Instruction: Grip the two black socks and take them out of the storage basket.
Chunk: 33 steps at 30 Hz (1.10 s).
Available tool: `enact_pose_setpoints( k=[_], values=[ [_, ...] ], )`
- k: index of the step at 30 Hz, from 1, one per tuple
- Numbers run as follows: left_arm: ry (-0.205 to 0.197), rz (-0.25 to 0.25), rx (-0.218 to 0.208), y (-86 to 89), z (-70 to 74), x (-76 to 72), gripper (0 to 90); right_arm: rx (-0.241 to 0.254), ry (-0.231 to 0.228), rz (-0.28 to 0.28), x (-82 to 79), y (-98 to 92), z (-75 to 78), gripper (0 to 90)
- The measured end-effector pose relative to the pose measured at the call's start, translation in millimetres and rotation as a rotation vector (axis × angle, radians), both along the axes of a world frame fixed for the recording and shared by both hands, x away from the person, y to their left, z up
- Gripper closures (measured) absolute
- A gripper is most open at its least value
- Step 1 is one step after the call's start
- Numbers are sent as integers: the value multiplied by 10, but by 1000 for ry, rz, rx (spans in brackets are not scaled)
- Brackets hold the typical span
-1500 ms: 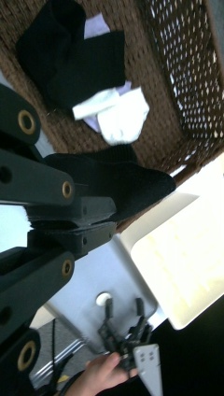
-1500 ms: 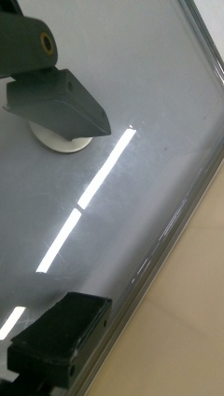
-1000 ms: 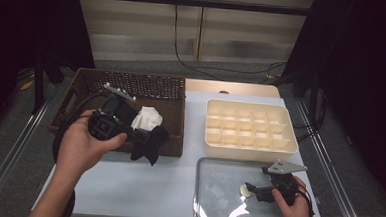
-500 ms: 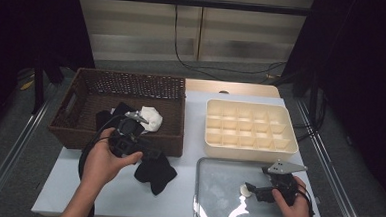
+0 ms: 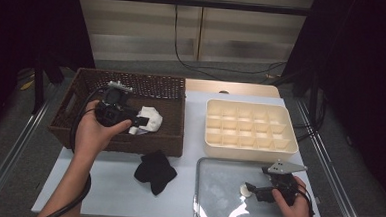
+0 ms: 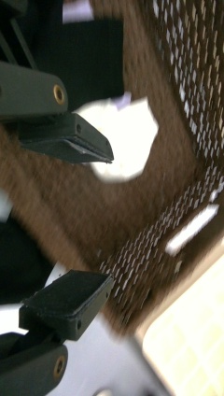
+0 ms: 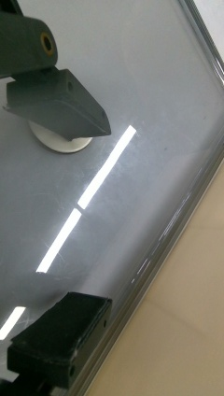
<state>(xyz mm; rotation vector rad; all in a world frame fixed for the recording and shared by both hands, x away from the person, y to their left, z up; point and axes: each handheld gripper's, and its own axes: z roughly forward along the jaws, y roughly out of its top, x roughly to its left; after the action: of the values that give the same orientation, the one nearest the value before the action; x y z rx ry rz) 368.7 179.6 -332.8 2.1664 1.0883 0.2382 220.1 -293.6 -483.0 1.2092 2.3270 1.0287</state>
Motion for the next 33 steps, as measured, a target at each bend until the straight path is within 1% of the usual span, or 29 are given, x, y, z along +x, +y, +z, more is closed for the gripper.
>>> enact_pose_setpoints(
  k=[1, 2, 3, 5, 7, 8, 10, 11, 12, 13, 14, 15, 19, 20, 23, 25, 26, 27, 30, 32, 33],
  values=[
    [-10, 19, 1, 28, -20, 51, 329, 0, 0, 0, 0, 0, 0, 137],
    [-9, 30, 18, 59, -42, 102, 324, 0, 0, 0, 0, 0, 0, 137],
    [0, 51, 11, 78, -67, 141, 320, 0, 0, 0, 0, 0, 0, 137],
    [3, 70, 8, 133, -110, 222, 321, 0, 0, 0, 0, 0, 0, 137],
    [-3, 99, 16, 192, -156, 290, 321, 0, 0, 0, 1, -1, 0, 137],
    [0, 116, 18, 217, -175, 319, 321, 0, 0, 0, 0, 0, 0, 137],
    [-1, 133, 28, 249, -207, 370, 324, 1, 3, -3, -3, 1, 1, 137],
    [-5, 142, 27, 261, -213, 391, 325, 0, 3, -2, -2, 1, 1, 137],
    [-12, 140, 22, 280, -219, 416, 325, 1, 4, -2, -2, 1, 1, 137],
    [-12, 156, 11, 303, -233, 442, 327, 1, 4, -2, -1, 1, 1, 137],
    [2, 175, 3, 325, -251, 469, 328, 1, 5, -2, -1, 1, 2, 137],
    [9, 178, 11, 330, -270, 492, 328, 1, 5, -2, -1, 0, 2, 137],
    [14, 205, 30, 337, -350, 557, 327, 1, 7, -3, -1, 0, 2, 137],
    [12, 213, 44, 338, -371, 570, 326, 0, 6, -2, 0, 0, 2, 137],
    [27, 232, 72, 363, -441, 604, 319, 0, 5, -3, -1, 1, 2, 137],
    [44, 233, 85, 384, -482, 619, 320, 1, 5, -3, -1, 1, 2, 137],
    [47, 233, 93, 396, -498, 625, 319, 1, 5, -3, -1, 1, 2, 137],
    [44, 240, 96, 408, -514, 626, 319, 1, 6, -2, -1, 0, 2, 137],
    [54, 254, 94, 465, -543, 627, 317, 1, 6, -2, 0, 0, 2, 137],
    [47, 268, 93, 496, -558, 620, 317, 1, 6, -1, 1, -1, 2, 137],
    [46, 269, 102, 519, -559, 617, 314, 1, 6, -1, 1, -1, 2, 137]
  ],
)
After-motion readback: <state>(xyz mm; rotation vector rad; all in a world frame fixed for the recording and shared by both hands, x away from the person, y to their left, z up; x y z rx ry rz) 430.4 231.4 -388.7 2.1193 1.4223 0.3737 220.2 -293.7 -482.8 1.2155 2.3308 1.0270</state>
